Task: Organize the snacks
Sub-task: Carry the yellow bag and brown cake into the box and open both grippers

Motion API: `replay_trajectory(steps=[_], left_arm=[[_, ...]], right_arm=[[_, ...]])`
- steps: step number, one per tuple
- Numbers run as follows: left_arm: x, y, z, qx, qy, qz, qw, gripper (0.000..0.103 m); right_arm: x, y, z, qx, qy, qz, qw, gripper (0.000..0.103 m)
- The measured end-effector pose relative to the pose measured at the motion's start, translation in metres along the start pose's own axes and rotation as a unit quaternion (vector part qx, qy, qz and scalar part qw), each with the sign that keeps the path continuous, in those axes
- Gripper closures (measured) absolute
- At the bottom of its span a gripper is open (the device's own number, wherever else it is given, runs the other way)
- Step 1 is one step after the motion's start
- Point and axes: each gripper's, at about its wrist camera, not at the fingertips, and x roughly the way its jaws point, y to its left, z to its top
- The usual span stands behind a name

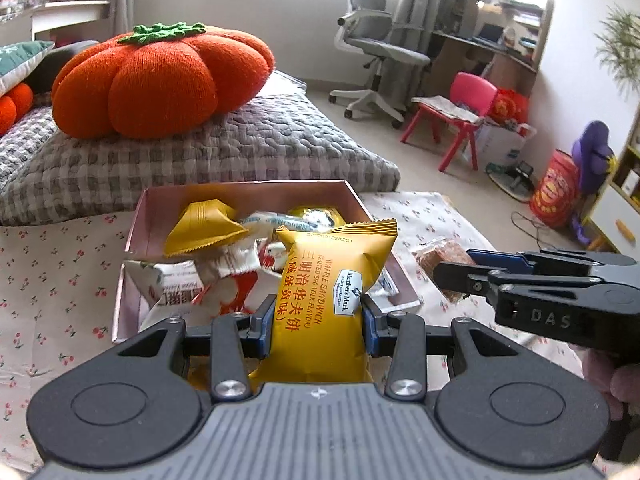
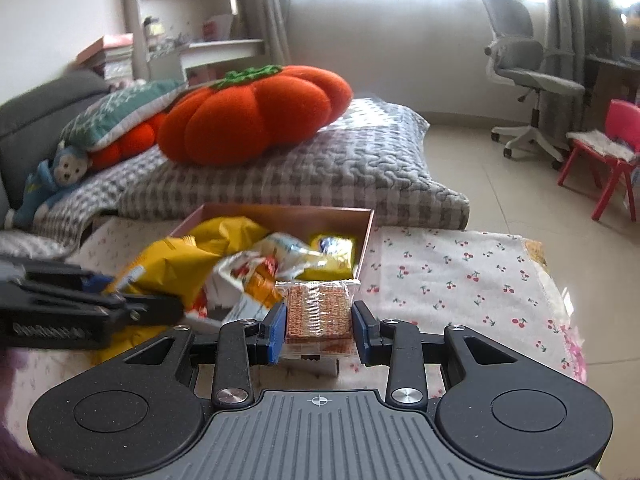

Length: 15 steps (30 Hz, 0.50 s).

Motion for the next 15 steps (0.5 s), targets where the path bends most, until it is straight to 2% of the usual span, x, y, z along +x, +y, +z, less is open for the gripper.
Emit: replay_trajectory(steps=[11, 15], left_arm=[[0.036, 0.004, 0.007, -0.056, -0.005, 0.039, 0.9976, 0.065], [0.045, 0.006, 0.007, -0.056, -0.006, 0.055, 0.9969, 0.065]], right_arm=[[0.035, -0.023, 0.029, 0.101, -0.013, -0.009, 0.995, 0.07], [0.052, -0.028, 0.032, 0.13, -0.004, -0.004, 0.991, 0.07]])
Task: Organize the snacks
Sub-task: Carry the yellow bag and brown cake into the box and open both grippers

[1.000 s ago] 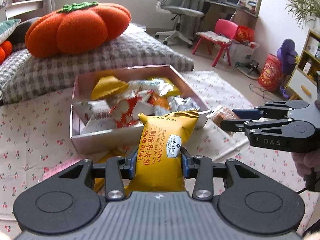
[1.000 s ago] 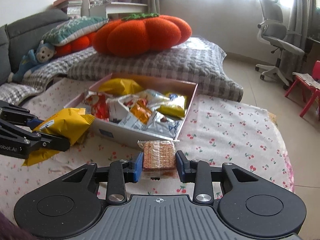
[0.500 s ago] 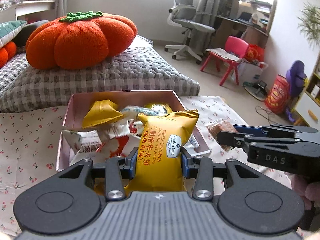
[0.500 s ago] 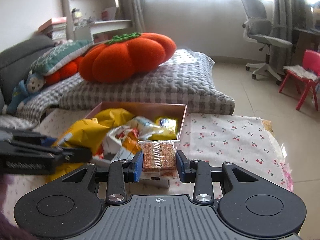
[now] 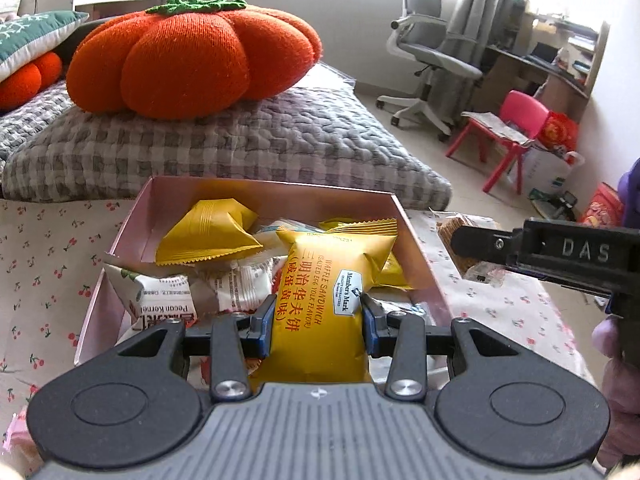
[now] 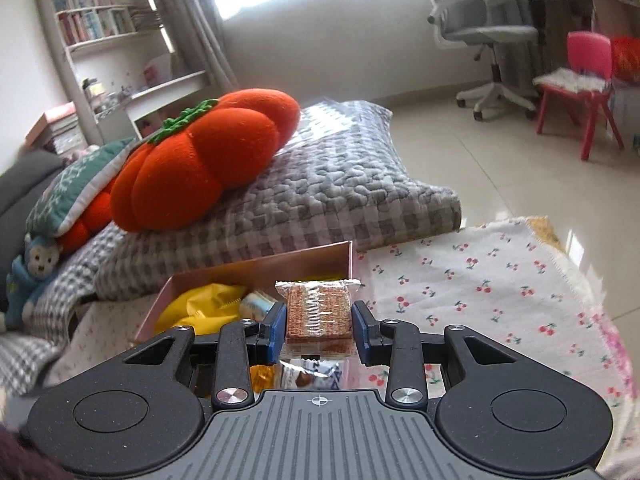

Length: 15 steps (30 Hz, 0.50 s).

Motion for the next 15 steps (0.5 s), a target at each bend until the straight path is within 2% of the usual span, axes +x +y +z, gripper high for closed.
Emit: replay_trajectory(steps=[5, 15], left_arm=[[0.007, 0.002, 0.002, 0.013, -0.011, 0.02, 0.9997, 0.065], [0.011, 0.001, 0.0, 0.027, -0.014, 0.027, 0.9992, 0.065]], right_arm=[[0.019, 0.0, -0.001, 0.021, 0.014, 0.003, 1.0, 0.07], [0.037, 0.0, -0.009, 0.033, 0.036, -0.001, 0.999, 0.07]])
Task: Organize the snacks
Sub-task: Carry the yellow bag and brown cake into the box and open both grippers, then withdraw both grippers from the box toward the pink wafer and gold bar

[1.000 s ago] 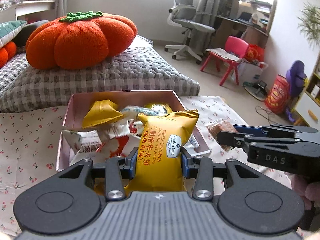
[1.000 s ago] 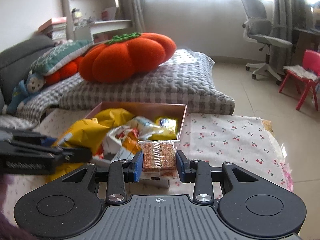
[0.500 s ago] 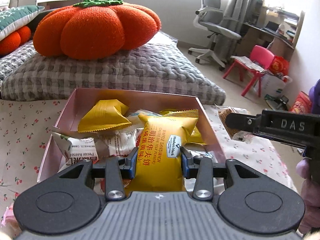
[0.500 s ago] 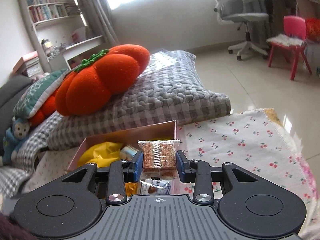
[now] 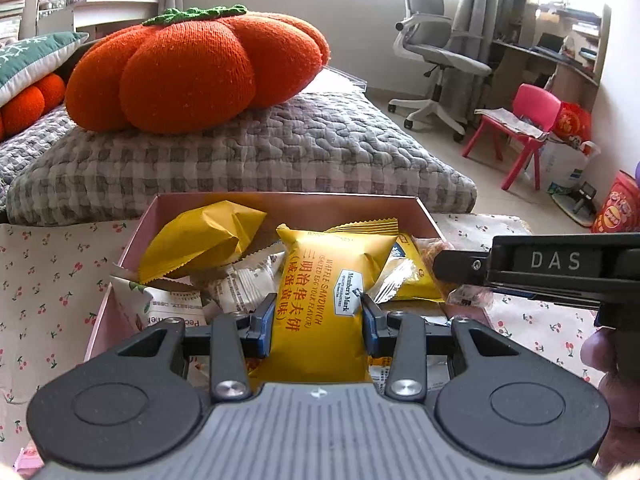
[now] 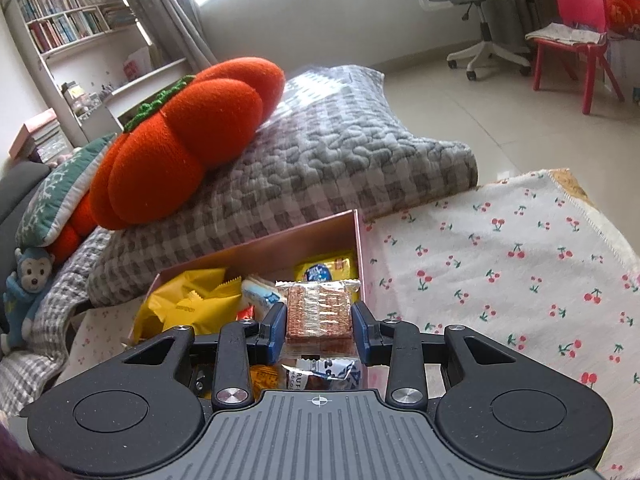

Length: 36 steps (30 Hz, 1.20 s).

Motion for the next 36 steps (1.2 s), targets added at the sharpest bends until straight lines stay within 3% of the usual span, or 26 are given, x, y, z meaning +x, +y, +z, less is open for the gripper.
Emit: replay_trajectory(steps=[5, 9, 13, 36], left_arm=[[0.0, 0.0, 0.0, 0.001, 0.002, -0.008, 1.0, 0.062], [-0.004, -0.002, 0.002, 0.006, -0.006, -0.013, 0.9999, 0.046], [-0.01, -0.005, 0.004, 0.015, -0.015, -0.021, 0.9996, 0.036], [-0.052, 0.014, -0.005, 0.042, 0.004, -0.047, 0.998, 0.006]], right_arm=[[-0.003, 0.0, 0.001, 0.005, -0.005, 0.002, 1.0, 0.067], [-0.005, 0.0, 0.004, 0.011, -0.003, 0.008, 1.0, 0.065], [-0.009, 0.001, 0.005, 0.009, -0.003, 0.01, 1.0, 0.056], [-0.059, 0.014, -0.004, -0.055, -0.004, 0.008, 0.998, 0.02]])
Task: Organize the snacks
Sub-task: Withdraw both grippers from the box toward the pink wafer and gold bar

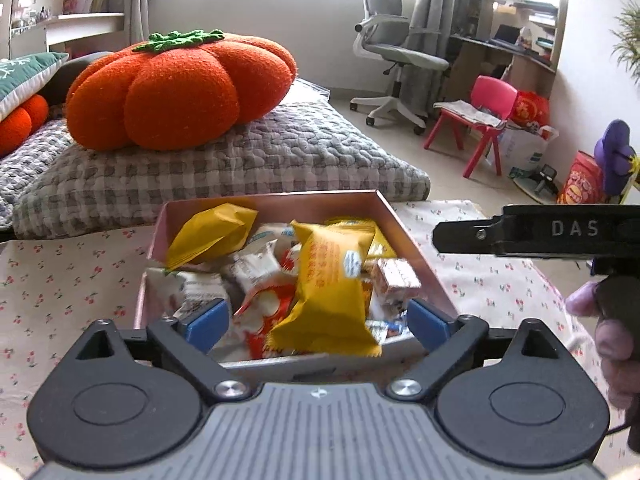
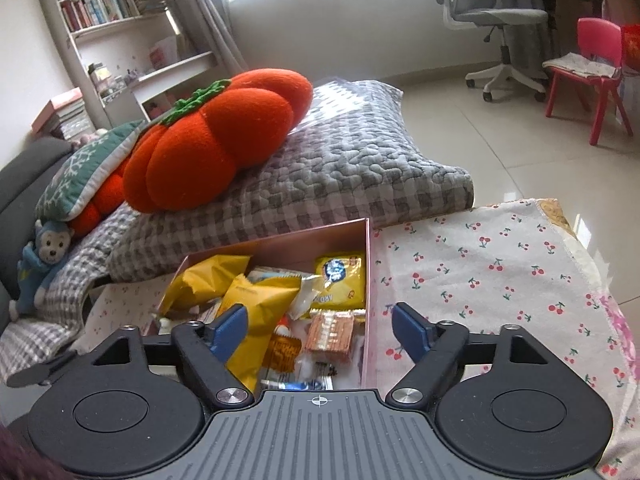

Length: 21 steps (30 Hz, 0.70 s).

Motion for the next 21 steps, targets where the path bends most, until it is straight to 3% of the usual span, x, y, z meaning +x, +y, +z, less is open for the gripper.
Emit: replay_trajectory(steps=[5, 21], left_arm=[[-0.013, 0.006, -0.01, 0.016, 0.007, 0.004, 0.9998, 0.002], [-0.045, 0.031, -0.039, 0.044, 0.018, 0.019, 0.9987, 0.001]], right_arm=[[-0.01, 0.006, -0.01, -0.023, 0.003, -0.005, 1.0, 0.013], [-0.029, 0.028, -0.047, -0.091, 0.023, -0.008, 0.996, 0.009]])
